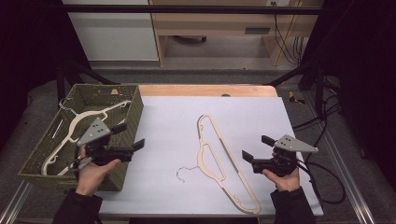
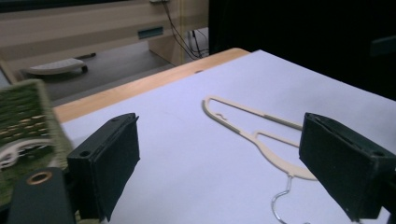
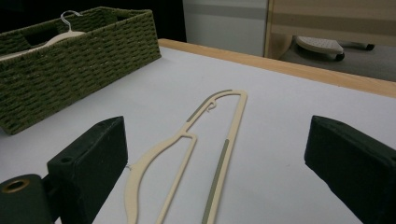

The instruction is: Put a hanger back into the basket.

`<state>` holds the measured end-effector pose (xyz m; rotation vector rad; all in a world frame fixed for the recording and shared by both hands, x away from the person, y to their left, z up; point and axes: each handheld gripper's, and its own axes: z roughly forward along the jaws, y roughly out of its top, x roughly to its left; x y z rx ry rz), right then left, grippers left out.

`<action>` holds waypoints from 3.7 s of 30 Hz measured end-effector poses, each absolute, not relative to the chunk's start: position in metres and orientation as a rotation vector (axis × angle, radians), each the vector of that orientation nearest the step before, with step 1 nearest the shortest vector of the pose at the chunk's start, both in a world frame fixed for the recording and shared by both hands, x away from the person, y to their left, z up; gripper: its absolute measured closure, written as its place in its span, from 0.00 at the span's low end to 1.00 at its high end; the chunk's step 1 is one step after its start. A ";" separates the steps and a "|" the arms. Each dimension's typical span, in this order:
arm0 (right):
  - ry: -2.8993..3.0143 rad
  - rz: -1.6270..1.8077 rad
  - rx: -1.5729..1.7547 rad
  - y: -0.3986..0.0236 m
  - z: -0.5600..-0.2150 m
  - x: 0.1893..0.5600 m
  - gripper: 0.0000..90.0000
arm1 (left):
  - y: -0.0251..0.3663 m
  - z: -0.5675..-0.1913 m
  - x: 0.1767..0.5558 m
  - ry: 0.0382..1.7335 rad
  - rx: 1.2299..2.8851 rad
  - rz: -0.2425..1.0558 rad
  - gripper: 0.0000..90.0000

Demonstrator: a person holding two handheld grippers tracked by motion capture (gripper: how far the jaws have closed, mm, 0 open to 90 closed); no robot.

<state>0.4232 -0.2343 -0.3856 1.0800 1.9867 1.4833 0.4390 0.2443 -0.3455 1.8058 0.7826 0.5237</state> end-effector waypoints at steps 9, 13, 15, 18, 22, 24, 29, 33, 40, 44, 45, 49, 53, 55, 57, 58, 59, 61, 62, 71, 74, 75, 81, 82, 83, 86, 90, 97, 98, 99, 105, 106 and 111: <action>1.984 1.487 1.082 -0.234 -0.385 0.423 0.07 | 0.187 -0.367 0.440 0.692 1.918 0.436 0.14; 1.982 1.494 1.073 -0.235 -0.385 0.422 0.07 | 0.173 -0.377 0.442 0.684 1.946 0.413 0.14; 1.982 1.493 1.070 -0.235 -0.384 0.421 0.07 | 0.159 -0.386 0.443 0.666 1.986 0.405 0.14; 1.976 1.503 1.069 -0.236 -0.384 0.421 0.07 | 0.148 -0.393 0.446 0.651 2.016 0.389 0.15; 1.978 1.509 1.064 -0.236 -0.384 0.420 0.07 | 0.135 -0.404 0.452 0.665 2.058 0.360 0.17; 1.979 1.510 1.064 -0.236 -0.384 0.420 0.07 | 0.132 -0.408 0.454 0.664 2.075 0.344 0.19; 1.985 1.508 1.057 -0.236 -0.384 0.421 0.07 | 0.117 -0.425 0.461 0.657 2.164 0.297 0.30; 1.989 1.510 1.064 -0.235 -0.385 0.420 0.07 | 0.105 -0.442 0.468 0.658 2.226 0.266 0.41; 1.998 1.505 1.052 -0.234 -0.386 0.421 0.08 | 0.099 -0.461 0.475 0.675 2.281 0.248 0.59; 2.002 1.497 1.061 -0.231 -0.387 0.422 0.08 | 0.096 -0.468 0.476 0.675 2.331 0.236 0.68; 2.002 1.497 1.061 -0.231 -0.387 0.422 0.08 | 0.096 -0.468 0.476 0.675 2.331 0.236 0.71; 2.010 1.495 1.056 -0.230 -0.388 0.422 0.08 | 0.093 -0.471 0.476 0.665 2.343 0.243 0.80; 2.007 1.496 1.055 -0.229 -0.388 0.422 0.08 | 0.092 -0.471 0.475 0.655 2.348 0.251 0.87; 2.008 1.495 1.055 -0.229 -0.388 0.423 0.08 | 0.091 -0.471 0.474 0.646 2.355 0.251 0.89; 2.009 1.498 1.055 -0.229 -0.388 0.423 0.08 | 0.090 -0.471 0.474 0.645 2.363 0.243 0.92; 2.009 1.498 1.055 -0.229 -0.388 0.423 0.08 | 0.090 -0.471 0.474 0.645 2.363 0.243 0.92; 2.011 1.497 1.057 -0.229 -0.388 0.422 0.08 | 0.091 -0.471 0.476 0.644 2.360 0.224 0.92; 2.023 1.494 1.048 -0.226 -0.389 0.423 0.08 | 0.093 -0.472 0.479 0.642 2.358 0.186 0.94; 2.026 1.493 1.049 -0.224 -0.390 0.423 0.08 | 0.094 -0.472 0.480 0.643 2.355 0.183 0.95; 2.111 1.478 1.038 -0.206 -0.402 0.428 0.08 | 0.092 -0.469 0.479 0.600 2.395 0.202 0.98; 2.137 1.480 1.027 -0.199 -0.407 0.428 0.09 | 0.092 -0.467 0.478 0.597 2.399 0.191 0.99; 2.144 1.478 1.023 -0.197 -0.408 0.428 0.09 | 0.093 -0.462 0.475 0.584 2.407 0.203 0.99; 2.181 1.472 1.017 -0.184 -0.415 0.428 0.10 | 0.091 -0.444 0.467 0.580 2.397 0.229 0.99; 2.203 1.474 1.010 -0.177 -0.418 0.428 0.11 | 0.089 -0.437 0.463 0.580 2.400 0.240 0.99; 2.211 1.474 1.006 -0.175 -0.419 0.428 0.12 | 0.087 -0.435 0.461 0.576 2.404 0.248 0.99; 2.244 1.470 0.997 -0.166 -0.424 0.427 0.14 | 0.083 -0.430 0.456 0.586 2.412 0.255 0.99; 2.275 1.483 0.986 -0.159 -0.429 0.426 0.17 | 0.081 -0.427 0.454 0.596 2.420 0.261 0.99; 2.366 1.403 0.945 -0.138 -0.442 0.423 0.25 | 0.080 -0.419 0.450 0.623 2.399 0.261 0.99; 2.371 1.399 0.954 -0.136 -0.444 0.423 0.26 | 0.080 -0.417 0.449 0.630 2.390 0.259 0.99; 2.371 1.399 0.954 -0.136 -0.444 0.423 0.26 | 0.080 -0.417 0.449 0.630 2.390 0.259 0.99; 2.430 1.311 0.952 -0.129 -0.456 0.424 0.41 | 0.079 -0.412 0.446 0.643 2.380 0.268 0.99; 2.454 1.273 0.938 -0.126 -0.459 0.424 0.47 | 0.078 -0.411 0.445 0.644 2.380 0.271 0.99; 2.500 1.195 0.883 -0.120 -0.463 0.422 0.62 | 0.078 -0.411 0.444 0.664 2.357 0.258 0.99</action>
